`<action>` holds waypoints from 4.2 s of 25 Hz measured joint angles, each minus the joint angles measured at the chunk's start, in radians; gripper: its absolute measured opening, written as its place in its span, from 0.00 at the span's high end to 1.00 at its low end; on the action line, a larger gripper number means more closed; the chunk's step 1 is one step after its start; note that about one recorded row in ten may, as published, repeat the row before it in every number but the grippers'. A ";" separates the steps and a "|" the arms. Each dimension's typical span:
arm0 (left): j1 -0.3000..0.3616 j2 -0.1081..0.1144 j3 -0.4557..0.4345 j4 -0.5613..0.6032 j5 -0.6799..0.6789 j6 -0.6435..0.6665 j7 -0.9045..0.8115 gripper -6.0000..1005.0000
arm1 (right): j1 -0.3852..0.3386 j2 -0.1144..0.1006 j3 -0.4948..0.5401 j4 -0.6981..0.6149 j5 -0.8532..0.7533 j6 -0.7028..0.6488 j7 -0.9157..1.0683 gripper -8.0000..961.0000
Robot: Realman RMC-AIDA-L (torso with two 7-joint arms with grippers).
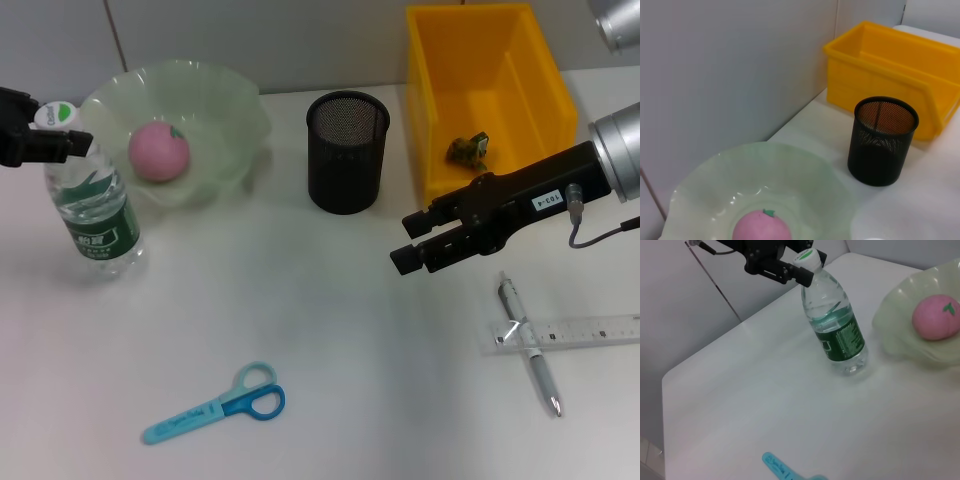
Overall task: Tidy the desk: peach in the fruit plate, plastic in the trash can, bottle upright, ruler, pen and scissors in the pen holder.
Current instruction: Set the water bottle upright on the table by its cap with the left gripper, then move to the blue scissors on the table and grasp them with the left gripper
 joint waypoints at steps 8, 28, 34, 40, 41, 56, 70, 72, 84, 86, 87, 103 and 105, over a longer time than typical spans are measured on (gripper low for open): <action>0.006 -0.003 0.002 -0.001 0.001 -0.023 0.000 0.42 | -0.001 0.000 -0.003 0.000 0.000 0.002 -0.001 0.25; 0.027 -0.011 0.056 -0.004 0.005 -0.082 0.002 0.41 | 0.000 0.002 -0.009 0.001 0.002 0.011 -0.002 0.25; 0.027 -0.011 0.056 -0.004 0.005 -0.083 0.002 0.40 | -0.001 0.003 -0.009 0.001 0.002 0.010 -0.002 0.25; 0.025 -0.011 0.056 -0.003 0.004 -0.083 0.003 0.40 | -0.001 0.003 -0.006 0.003 0.002 0.009 -0.009 0.25; 0.024 -0.011 0.056 -0.003 0.004 -0.083 0.003 0.40 | -0.001 0.003 -0.006 0.003 0.002 0.009 -0.009 0.25; 0.029 -0.012 0.069 -0.003 0.004 -0.084 0.002 0.39 | -0.003 0.003 -0.006 0.001 0.002 0.002 -0.010 0.25; 0.031 -0.017 0.068 -0.004 0.000 -0.093 -0.002 0.38 | -0.003 0.003 -0.006 0.004 0.002 0.001 -0.010 0.25; 0.031 -0.017 0.068 -0.004 0.000 -0.093 -0.004 0.37 | -0.003 0.003 -0.006 0.004 0.002 0.001 -0.010 0.25; 0.029 -0.016 0.082 -0.002 0.003 -0.092 -0.024 0.37 | -0.003 0.003 -0.006 0.004 0.002 0.001 -0.009 0.25; 0.031 -0.017 0.089 0.001 0.003 -0.093 -0.027 0.36 | -0.003 0.003 -0.006 0.003 0.002 0.001 -0.009 0.25; 0.031 -0.018 0.090 0.004 0.003 -0.093 -0.027 0.36 | -0.003 0.003 -0.006 0.003 0.002 0.001 -0.009 0.25; 0.038 -0.007 0.008 0.010 -0.108 -0.091 -0.037 0.22 | -0.003 0.003 0.000 0.006 0.002 0.007 -0.010 0.25; 0.045 -0.003 0.008 0.010 -0.151 -0.084 -0.038 0.22 | -0.002 0.003 0.000 0.007 0.002 0.006 -0.010 0.25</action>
